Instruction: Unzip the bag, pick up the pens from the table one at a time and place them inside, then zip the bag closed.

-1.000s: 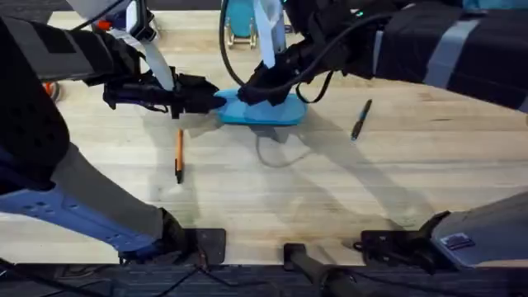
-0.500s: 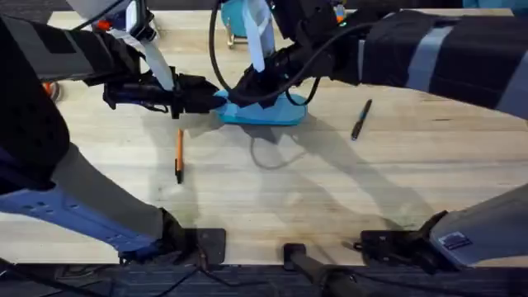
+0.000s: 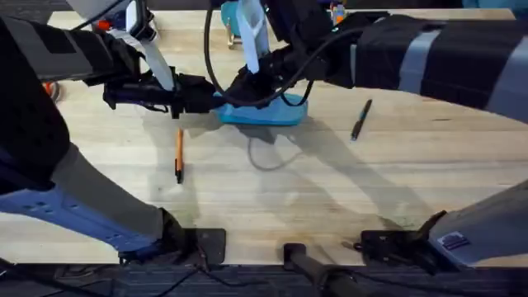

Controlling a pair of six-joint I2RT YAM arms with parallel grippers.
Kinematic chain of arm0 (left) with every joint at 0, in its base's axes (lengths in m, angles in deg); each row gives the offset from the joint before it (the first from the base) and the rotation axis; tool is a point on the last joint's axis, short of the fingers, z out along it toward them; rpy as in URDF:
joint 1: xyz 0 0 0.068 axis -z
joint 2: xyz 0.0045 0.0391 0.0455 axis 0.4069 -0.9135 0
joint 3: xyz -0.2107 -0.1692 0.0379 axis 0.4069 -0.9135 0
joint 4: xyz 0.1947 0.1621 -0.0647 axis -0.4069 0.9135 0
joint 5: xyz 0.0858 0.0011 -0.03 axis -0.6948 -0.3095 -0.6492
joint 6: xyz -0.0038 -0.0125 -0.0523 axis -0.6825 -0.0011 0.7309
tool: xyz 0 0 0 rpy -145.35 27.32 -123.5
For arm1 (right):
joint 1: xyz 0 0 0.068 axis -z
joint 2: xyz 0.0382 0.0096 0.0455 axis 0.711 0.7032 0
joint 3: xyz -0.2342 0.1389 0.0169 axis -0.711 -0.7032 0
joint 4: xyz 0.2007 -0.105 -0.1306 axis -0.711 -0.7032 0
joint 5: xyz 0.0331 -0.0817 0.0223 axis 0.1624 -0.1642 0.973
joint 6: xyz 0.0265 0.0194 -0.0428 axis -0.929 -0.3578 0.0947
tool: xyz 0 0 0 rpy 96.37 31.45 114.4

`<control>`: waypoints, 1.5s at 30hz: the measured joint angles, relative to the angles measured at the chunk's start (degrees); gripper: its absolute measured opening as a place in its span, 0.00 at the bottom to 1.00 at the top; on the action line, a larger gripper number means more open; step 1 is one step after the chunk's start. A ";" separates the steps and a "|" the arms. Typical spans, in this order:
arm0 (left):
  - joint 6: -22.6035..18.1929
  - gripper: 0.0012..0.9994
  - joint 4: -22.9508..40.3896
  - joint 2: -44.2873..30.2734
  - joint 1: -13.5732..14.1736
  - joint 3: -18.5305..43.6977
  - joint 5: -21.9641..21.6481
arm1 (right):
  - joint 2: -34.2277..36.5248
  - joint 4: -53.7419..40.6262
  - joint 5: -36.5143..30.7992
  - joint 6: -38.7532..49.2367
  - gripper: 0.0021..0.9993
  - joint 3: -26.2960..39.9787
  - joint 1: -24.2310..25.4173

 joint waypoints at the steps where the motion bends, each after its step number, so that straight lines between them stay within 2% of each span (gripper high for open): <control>1: 0.00 0.04 0.02 -0.01 0.00 0.00 0.00 | 0.08 0.04 0.00 0.00 0.03 -0.01 -0.07; 20: 0.00 0.04 0.00 0.00 0.00 0.00 0.08 | 0.50 1.44 -0.01 -0.48 0.03 -0.01 -0.43; 35: 0.00 0.04 0.07 -0.01 0.00 0.00 0.06 | 0.50 -0.87 0.26 -0.48 0.04 0.11 -0.55; 37: 0.00 0.04 0.02 -0.02 0.00 0.00 0.06 | 0.50 -0.92 0.52 -0.48 0.16 0.11 -0.58; 38: 0.00 0.04 0.00 -0.02 0.00 0.00 0.06 | 0.50 -0.90 0.85 -0.60 0.26 0.14 -0.64; 43: 0.02 0.04 -0.13 0.00 0.00 0.00 0.04 | 0.50 -1.42 2.40 -0.53 0.96 0.59 -1.34; 45: 0.02 0.04 -0.04 0.00 0.00 0.00 -0.03 | 0.49 -2.26 2.63 -0.50 0.99 0.72 -1.55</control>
